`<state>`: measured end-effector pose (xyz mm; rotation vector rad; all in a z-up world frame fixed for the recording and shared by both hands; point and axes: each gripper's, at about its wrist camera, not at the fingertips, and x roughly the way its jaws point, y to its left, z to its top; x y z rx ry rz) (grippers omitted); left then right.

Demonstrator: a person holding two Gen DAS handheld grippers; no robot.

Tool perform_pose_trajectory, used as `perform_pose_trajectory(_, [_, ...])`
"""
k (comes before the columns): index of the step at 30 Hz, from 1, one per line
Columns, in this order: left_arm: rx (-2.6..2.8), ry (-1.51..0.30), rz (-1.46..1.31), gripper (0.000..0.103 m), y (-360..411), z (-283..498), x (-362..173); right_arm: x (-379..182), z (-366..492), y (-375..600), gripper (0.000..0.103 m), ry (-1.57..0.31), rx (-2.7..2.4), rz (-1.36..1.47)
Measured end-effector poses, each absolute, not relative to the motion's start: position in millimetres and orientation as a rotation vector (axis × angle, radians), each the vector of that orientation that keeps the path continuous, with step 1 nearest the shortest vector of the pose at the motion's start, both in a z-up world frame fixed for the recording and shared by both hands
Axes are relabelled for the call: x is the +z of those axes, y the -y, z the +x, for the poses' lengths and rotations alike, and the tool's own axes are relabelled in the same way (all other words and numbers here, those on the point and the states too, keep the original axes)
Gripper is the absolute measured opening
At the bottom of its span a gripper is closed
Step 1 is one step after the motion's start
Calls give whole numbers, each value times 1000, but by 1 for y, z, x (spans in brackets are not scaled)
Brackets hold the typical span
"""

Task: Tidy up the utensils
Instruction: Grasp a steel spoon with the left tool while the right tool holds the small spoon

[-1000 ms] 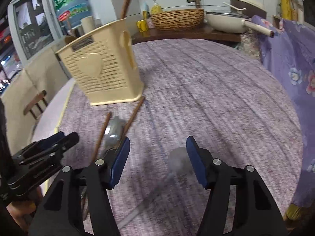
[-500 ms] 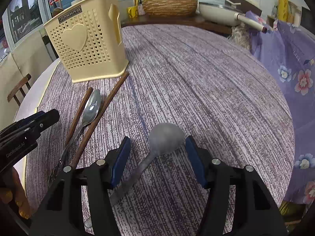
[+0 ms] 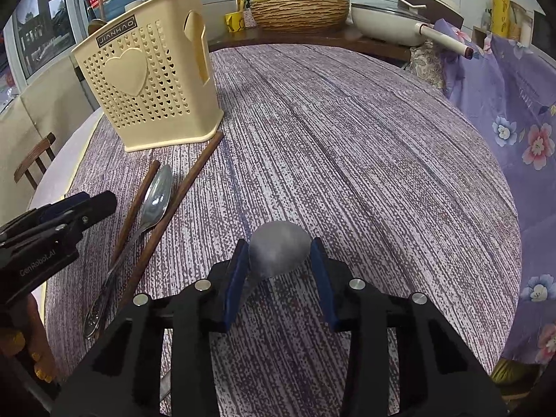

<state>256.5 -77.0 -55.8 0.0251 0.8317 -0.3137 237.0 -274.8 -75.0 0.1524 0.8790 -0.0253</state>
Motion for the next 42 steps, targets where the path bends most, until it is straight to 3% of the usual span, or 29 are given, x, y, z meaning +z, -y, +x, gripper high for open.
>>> perform_pose_trajectory(10, [-542,-863,135,51,114,272,-60,-74,234,288,38,-877,-22,196])
perform_pose_trajectory(13, [-533,-837,174,60,121,275,-60,-74,233,288,38,-876,-24,199])
perform_pose_trajectory(19, [-527,-863,236,60,135,285,-67,-74,232,286,38,-875,-22,197])
perform_pose_trajectory(21, [-520,-863,226,56,134,287,-67,-75,232,286,38,-874,-21,197])
perform_pose_trajectory(26, [-538,-902,176,36,127,290,-67,-75,232,286,38,-871,-20,199])
perform_pose_trajectory(42, [-526,-826,68,35,108,278,-43,-53,220,287,38,-755,-5,188])
